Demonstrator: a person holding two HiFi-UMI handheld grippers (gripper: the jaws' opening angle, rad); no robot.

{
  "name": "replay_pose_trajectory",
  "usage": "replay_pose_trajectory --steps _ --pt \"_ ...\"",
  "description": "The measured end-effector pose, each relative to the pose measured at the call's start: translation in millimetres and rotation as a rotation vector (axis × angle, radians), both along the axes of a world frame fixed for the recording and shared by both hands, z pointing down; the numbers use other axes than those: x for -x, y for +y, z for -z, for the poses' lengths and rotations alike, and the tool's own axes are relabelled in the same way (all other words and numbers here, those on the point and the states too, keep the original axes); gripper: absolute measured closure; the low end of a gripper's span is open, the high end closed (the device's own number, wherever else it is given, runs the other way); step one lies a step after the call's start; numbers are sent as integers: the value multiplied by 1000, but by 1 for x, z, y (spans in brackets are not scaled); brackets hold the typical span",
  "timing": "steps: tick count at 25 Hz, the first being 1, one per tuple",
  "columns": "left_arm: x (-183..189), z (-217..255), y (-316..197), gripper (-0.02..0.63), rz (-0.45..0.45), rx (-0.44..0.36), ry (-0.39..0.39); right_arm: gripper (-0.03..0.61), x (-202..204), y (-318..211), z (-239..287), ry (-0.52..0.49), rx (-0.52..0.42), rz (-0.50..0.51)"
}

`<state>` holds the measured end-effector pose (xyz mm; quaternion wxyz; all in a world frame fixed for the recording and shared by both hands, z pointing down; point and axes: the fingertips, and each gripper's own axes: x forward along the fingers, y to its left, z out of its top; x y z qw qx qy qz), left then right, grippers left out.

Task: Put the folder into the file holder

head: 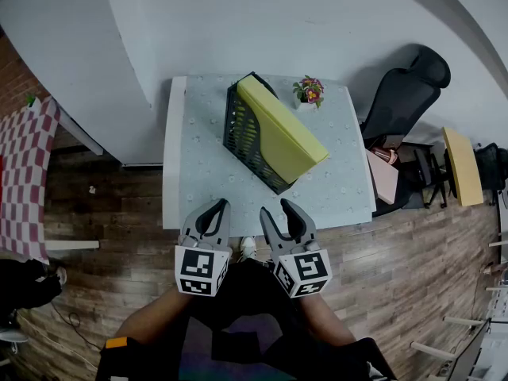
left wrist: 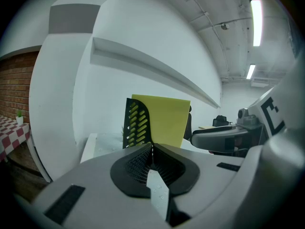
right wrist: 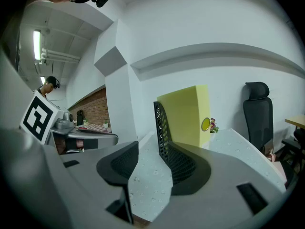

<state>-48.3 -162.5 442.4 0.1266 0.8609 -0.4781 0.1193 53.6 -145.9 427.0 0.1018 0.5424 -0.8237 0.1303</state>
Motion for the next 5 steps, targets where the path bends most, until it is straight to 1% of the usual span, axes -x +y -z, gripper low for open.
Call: replay_pose_trajectory --steps 5 --pt "-2 2 -2 600 -4 -7 -3 385 -3 -2 0 0 -2 -2"
